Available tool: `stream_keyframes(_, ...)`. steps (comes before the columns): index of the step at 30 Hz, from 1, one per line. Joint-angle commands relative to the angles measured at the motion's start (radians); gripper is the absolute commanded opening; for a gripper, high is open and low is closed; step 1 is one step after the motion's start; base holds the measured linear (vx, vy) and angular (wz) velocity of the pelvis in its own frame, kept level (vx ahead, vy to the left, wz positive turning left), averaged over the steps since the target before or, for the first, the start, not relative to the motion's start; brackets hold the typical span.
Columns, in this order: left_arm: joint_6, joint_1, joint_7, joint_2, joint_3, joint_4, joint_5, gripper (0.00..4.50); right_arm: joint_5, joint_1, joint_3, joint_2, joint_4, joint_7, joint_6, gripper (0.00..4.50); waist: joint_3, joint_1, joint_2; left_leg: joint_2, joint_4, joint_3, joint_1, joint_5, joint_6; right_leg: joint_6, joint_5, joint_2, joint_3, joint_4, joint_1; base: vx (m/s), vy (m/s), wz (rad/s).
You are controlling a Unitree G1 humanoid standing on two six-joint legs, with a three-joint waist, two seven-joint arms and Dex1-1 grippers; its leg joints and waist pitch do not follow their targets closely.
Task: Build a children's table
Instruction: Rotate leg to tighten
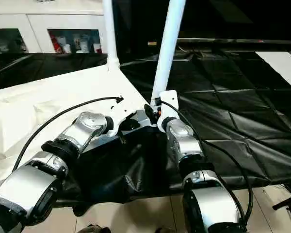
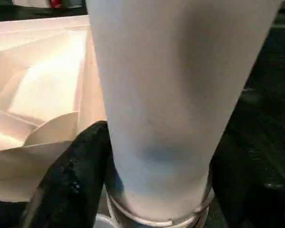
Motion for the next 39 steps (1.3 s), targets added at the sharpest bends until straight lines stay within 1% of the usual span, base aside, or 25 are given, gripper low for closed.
stream_keyframes(1,-0.079,-0.003,-0.065,0.02,-0.021,-0.028,0.017,0.0,0.001,0.015,0.041,-0.006,0.016,0.109,0.019,3.44,-0.072,0.001,0.005,0.082,-0.097,-0.068,0.041,-0.512,-0.057,-0.177,-0.382,-0.086,0.045,-0.082,0.02,0.0,0.0,0.0)
stream_keyframes(2,-0.089,0.007,-0.103,0.033,-0.025,-0.037,0.015,0.0,0.006,0.021,0.049,-0.027,-0.01,0.164,0.026,3.44,-0.073,0.002,0.004,0.083,-0.097,-0.068,0.04,-0.501,-0.054,-0.181,-0.368,-0.087,0.046,-0.081,0.02,0.0,0.0,0.0)
stream_keyframes(3,-0.131,0.027,-0.178,0.054,-0.033,-0.059,0.006,0.0,0.009,0.038,0.07,-0.066,-0.056,0.257,0.032,3.44,-0.074,0.003,0.002,0.082,-0.097,-0.064,0.033,-0.462,-0.039,-0.193,-0.323,-0.086,0.047,-0.074,0.029,0.0,0.0,0.0)
stream_keyframes(4,-0.142,0.032,-0.199,0.059,-0.035,-0.065,0.003,0.0,0.009,0.042,0.076,-0.076,-0.067,0.28,0.032,3.44,-0.076,0.012,-0.001,0.086,-0.094,-0.059,0.031,-0.415,-0.017,-0.206,-0.278,-0.086,0.049,-0.07,0.033,0.0,0.0,0.0)
stream_keyframes(5,-0.145,0.041,-0.233,0.07,-0.039,-0.076,-0.001,0.0,0.007,0.055,0.092,-0.102,-0.095,0.335,0.031,3.44,-0.076,0.013,0.0,0.087,-0.093,-0.055,0.03,-0.394,-0.01,-0.216,-0.259,-0.084,0.05,-0.067,0.031,0.0,0.0,0.0)
stream_keyframes(6,-0.156,0.049,-0.259,0.081,-0.044,-0.083,-0.002,0.0,0.003,0.066,0.107,-0.129,-0.116,0.393,0.024,3.44,-0.079,0.022,0.002,0.089,-0.089,-0.049,0.034,-0.367,-0.003,-0.23,-0.238,-0.084,0.049,-0.063,0.031,0.0,0.0,0.0)
stream_keyframes(7,-0.179,0.058,-0.293,0.094,-0.051,-0.09,-0.006,0.0,0.002,0.083,0.125,-0.163,-0.148,0.465,0.016,3.44,-0.081,0.028,0.0,0.089,-0.087,-0.047,0.031,-0.342,0.007,-0.237,-0.231,-0.084,0.049,-0.06,0.032,0.0,0.0,0.0)
stream_keyframes(8,-0.191,0.067,-0.327,0.104,-0.052,-0.1,-0.015,0.0,0.007,0.099,0.139,-0.194,-0.181,0.531,0.015,3.44,-0.082,0.034,0.001,0.089,-0.085,-0.046,0.032,-0.332,0.01,-0.237,-0.229,-0.084,0.048,-0.061,0.032,0.0,0.0,0.0)
stream_keyframes(9,-0.197,0.077,-0.365,0.113,-0.052,-0.114,-0.028,0.0,0.012,0.114,0.152,-0.224,-0.214,0.587,0.017,3.44,-0.082,0.046,0.0,0.091,-0.082,-0.042,0.04,-0.325,0.019,-0.237,-0.221,-0.082,0.049,-0.061,0.027,0.0,0.0,0.0)
stream_keyframes(10,-0.203,0.086,-0.405,0.121,-0.05,-0.127,-0.043,0.0,0.016,0.128,0.164,-0.252,-0.245,0.641,0.019,3.44,-0.082,0.052,-0.001,0.092,-0.083,-0.042,0.033,-0.299,0.027,-0.243,-0.199,-0.083,0.05,-0.054,0.032,0.0,0.0,0.0)
stream_keyframes(12,-0.211,0.095,-0.45,0.132,-0.05,-0.139,-0.057,0.0,0.022,0.142,0.176,-0.287,-0.277,0.704,0.024,3.44,-0.087,0.06,0.0,0.093,-0.082,-0.042,0.031,-0.263,0.039,-0.254,-0.152,-0.082,0.048,-0.047,0.034,0.0,0.0,0.0)
stream_keyframes(14,-0.219,0.105,-0.501,0.144,-0.047,-0.153,-0.07,0.0,0.031,0.154,0.183,-0.319,-0.311,0.76,0.04,3.44,-0.087,0.062,0.001,0.093,-0.082,-0.043,0.028,-0.241,0.044,-0.263,-0.133,-0.081,0.047,-0.043,0.035,0.0,0.0,0.0)
stream_keyframes(16,-0.217,0.109,-0.524,0.15,-0.046,-0.16,-0.076,0.0,0.036,0.161,0.188,-0.334,-0.329,0.79,0.046,3.44,-0.087,0.067,0.001,0.094,-0.082,-0.042,0.03,-0.246,0.042,-0.266,-0.146,-0.082,0.046,-0.045,0.033,0.0,0.0,0.0)
stream_keyframes(17,-0.217,0.112,-0.54,0.154,-0.045,-0.165,-0.08,0.0,0.041,0.166,0.191,-0.344,-0.343,0.813,0.051,3.44,-0.086,0.067,0.0,0.093,-0.082,-0.043,0.029,-0.255,0.038,-0.264,-0.165,-0.082,0.046,-0.047,0.034,0.0,0.0,0.0)
stream_keyframes(18,-0.22,0.113,-0.546,0.157,-0.044,-0.165,-0.079,0.0,0.045,0.166,0.189,-0.351,-0.348,0.821,0.055,3.44,-0.085,0.068,0.002,0.094,-0.083,-0.044,0.028,-0.259,0.035,-0.261,-0.177,-0.083,0.046,-0.048,0.034,0.0,0.0,0.0)
stream_keyframes(20,-0.223,0.113,-0.555,0.167,-0.042,-0.171,-0.083,0.0,0.056,0.171,0.187,-0.357,-0.366,0.843,0.067,3.44,-0.083,0.068,0.001,0.094,-0.085,-0.045,0.031,-0.284,0.021,-0.252,-0.216,-0.082,0.046,-0.052,0.032,0.0,0.0,0.0)
stream_keyframes(21,-0.223,0.113,-0.557,0.169,-0.042,-0.171,-0.084,0.0,0.056,0.173,0.19,-0.357,-0.371,0.849,0.069,3.17,-0.082,0.069,0.001,0.095,-0.087,-0.046,0.032,-0.298,0.012,-0.246,-0.239,-0.083,0.047,-0.055,0.031,0.0,0.0,0.0)
stream_keyframes(24,-0.226,0.111,-0.56,0.172,-0.039,-0.168,-0.08,0.0,0.055,0.179,0.195,-0.349,-0.381,0.851,0.078,3.04,-0.081,0.069,0.002,0.095,-0.089,-0.048,0.033,-0.316,-0.006,-0.231,-0.276,-0.084,0.048,-0.058,0.029,0.0,0.0,0.0)
stream_keyframes(26,-0.225,0.112,-0.561,0.173,-0.037,-0.17,-0.08,0.0,0.057,0.182,0.196,-0.345,-0.388,0.854,0.085,2.81,-0.082,0.069,0.001,0.095,-0.089,-0.048,0.033,-0.309,-0.008,-0.231,-0.263,-0.084,0.047,-0.056,0.029,0.0,0.0,0.0)
stream_keyframes(28,-0.226,0.112,-0.56,0.173,-0.037,-0.17,-0.08,0.0,0.057,0.189,0.202,-0.34,-0.396,0.857,0.092,2.74,-0.084,0.069,0.0,0.094,-0.087,-0.047,0.032,-0.294,-0.005,-0.238,-0.235,-0.083,0.047,-0.053,0.03,0.0,0.0,0.0)
stream_keyframes(31,-0.228,0.112,-0.558,0.173,-0.037,-0.168,-0.079,0.0,0.055,0.202,0.208,-0.338,-0.409,0.856,0.103,2.72,-0.086,0.07,0.001,0.093,-0.085,-0.046,0.031,-0.277,0.003,-0.242,-0.216,-0.084,0.047,-0.051,0.031,0.0,0.0,0.0)
stream_keyframes(34,-0.225,0.112,-0.551,0.172,-0.037,-0.167,-0.078,0.0,0.047,0.209,0.208,-0.335,-0.405,0.835,0.111,2.72,-0.084,0.07,0.0,0.093,-0.085,-0.046,0.03,-0.278,0.005,-0.241,-0.225,-0.083,0.047,-0.053,0.032,0.0,0.0,0.0)
stream_keyframes(36,-0.22,0.111,-0.513,0.167,-0.03,-0.16,-0.074,0.0,0.027,0.215,0.195,-0.32,-0.384,0.755,0.122,2.72,-0.084,0.069,-0.001,0.094,-0.086,-0.047,0.031,-0.282,0.0,-0.236,-0.236,-0.083,0.047,-0.054,0.03,0.0,0.0,0.0)
stream_keyframes(38,-0.178,0.087,-0.363,0.146,-0.021,-0.119,-0.038,0.0,0.005,0.203,0.141,-0.269,-0.308,0.546,0.153,2.72,-0.082,0.063,0.001,0.093,-0.089,-0.049,0.033,-0.308,-0.019,-0.229,-0.277,-0.083,0.047,-0.057,0.024,0.0,0.0,0.0)
stream_keyframes(39,-0.154,0.075,-0.306,0.135,-0.016,-0.098,-0.028,0.0,0.006,0.198,0.117,-0.245,-0.278,0.47,0.168,2.72,-0.077,0.055,-0.001,0.09,-0.091,-0.053,0.036,-0.349,-0.04,-0.216,-0.341,-0.085,0.047,-0.063,0.022,0.0,0.0,0.0)
